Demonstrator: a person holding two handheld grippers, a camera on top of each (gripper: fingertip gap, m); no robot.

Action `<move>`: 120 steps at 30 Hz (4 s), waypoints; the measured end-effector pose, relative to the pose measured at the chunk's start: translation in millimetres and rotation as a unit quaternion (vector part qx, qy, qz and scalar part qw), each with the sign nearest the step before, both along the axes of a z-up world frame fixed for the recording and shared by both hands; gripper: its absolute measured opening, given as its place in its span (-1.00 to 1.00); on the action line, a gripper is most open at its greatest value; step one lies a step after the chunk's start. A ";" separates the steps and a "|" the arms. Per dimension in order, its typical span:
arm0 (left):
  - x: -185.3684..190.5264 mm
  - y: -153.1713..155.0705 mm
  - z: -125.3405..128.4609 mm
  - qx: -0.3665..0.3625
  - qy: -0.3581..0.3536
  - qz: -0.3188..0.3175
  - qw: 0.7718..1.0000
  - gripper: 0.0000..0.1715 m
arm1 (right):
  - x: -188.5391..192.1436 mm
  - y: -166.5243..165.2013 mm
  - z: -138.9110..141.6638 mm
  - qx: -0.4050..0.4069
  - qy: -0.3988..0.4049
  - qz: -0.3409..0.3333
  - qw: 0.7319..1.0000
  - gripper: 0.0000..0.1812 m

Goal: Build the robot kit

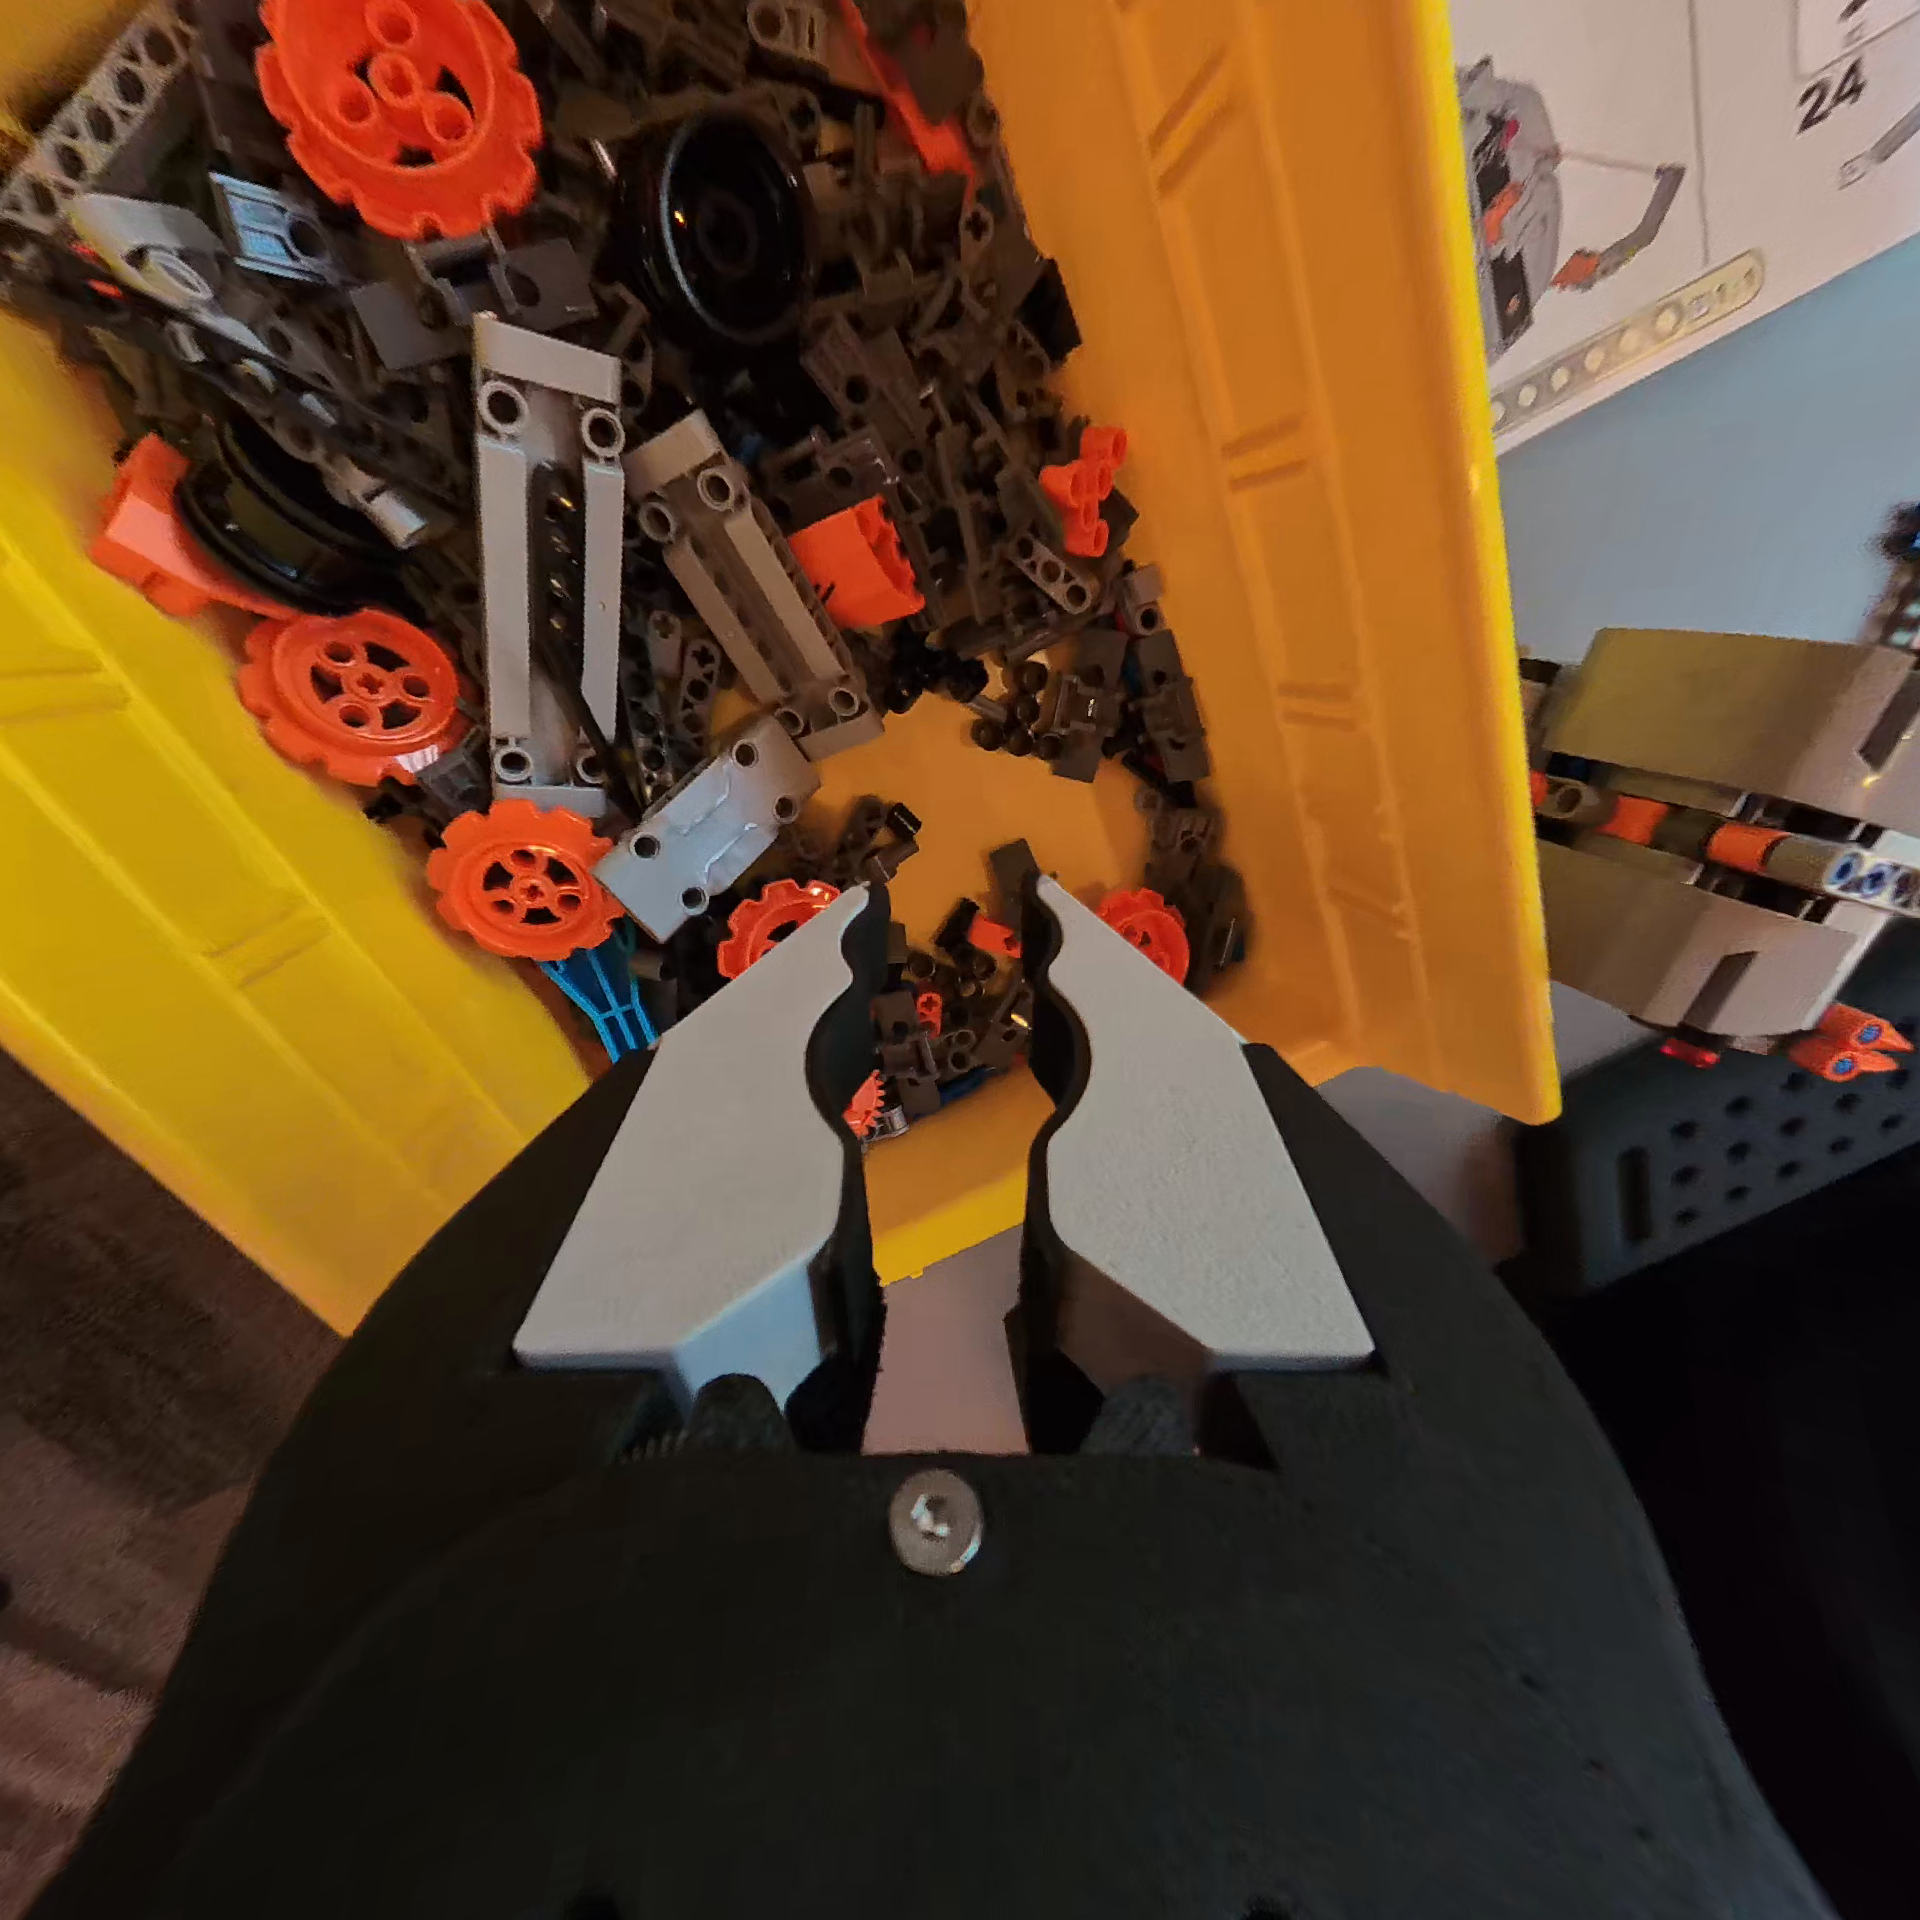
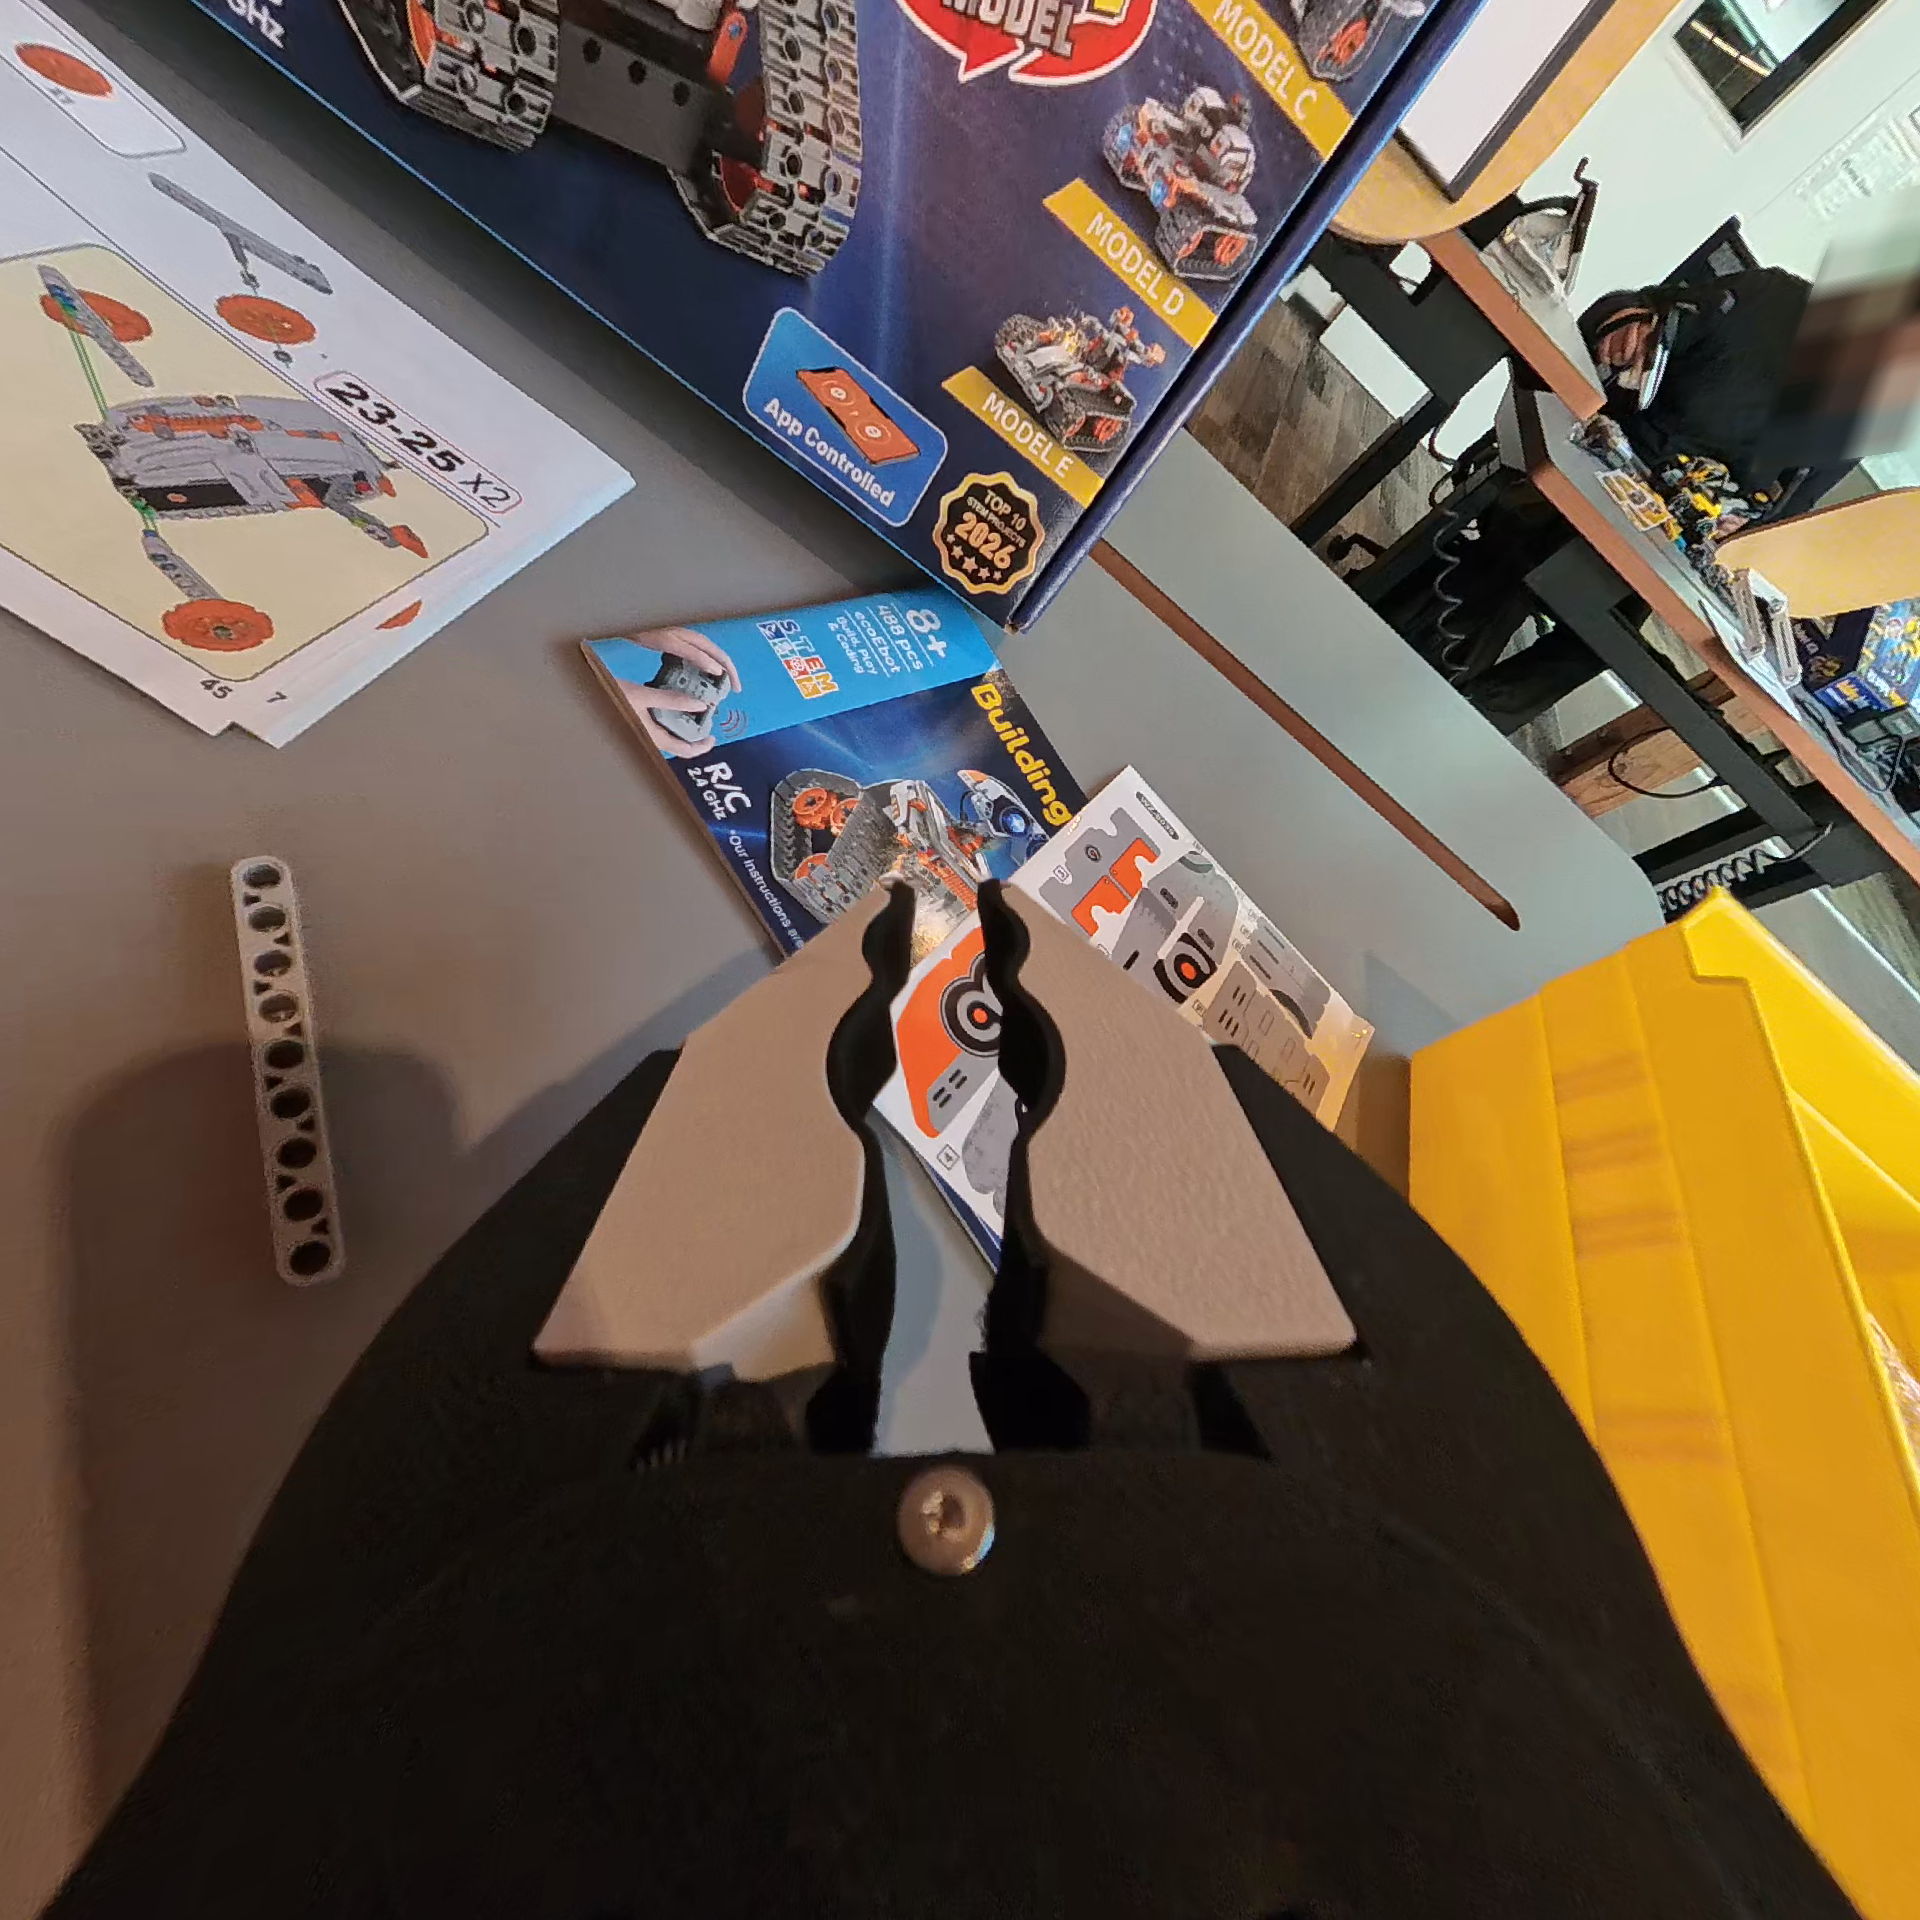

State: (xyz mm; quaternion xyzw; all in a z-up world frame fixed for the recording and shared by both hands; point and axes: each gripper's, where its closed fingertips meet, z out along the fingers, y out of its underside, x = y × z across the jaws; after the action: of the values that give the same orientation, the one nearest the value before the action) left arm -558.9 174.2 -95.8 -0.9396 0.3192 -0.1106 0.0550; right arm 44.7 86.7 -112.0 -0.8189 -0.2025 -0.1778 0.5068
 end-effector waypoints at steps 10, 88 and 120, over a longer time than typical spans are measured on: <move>9.3 -2.8 -13.2 -0.054 0.016 -0.062 0.996 -0.77 | 4.2 7.9 -7.8 -0.015 -0.012 -0.005 1.000 -0.88; -14.4 -18.3 -41.1 -0.075 0.147 -0.179 0.970 -0.98 | -23.5 13.6 -13.4 -0.041 -0.082 0.055 0.994 -0.88; 301.9 -179.2 -71.0 0.000 0.040 -0.305 0.951 -0.97 | -75.3 -3.6 23.0 0.017 -0.060 0.156 0.986 -0.88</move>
State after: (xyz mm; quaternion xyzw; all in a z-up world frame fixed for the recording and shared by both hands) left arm -257.0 -4.9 -166.8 -0.8008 0.5929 -0.0844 0.0053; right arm -30.5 83.2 -88.9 -0.7562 -0.3550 -0.1484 0.5292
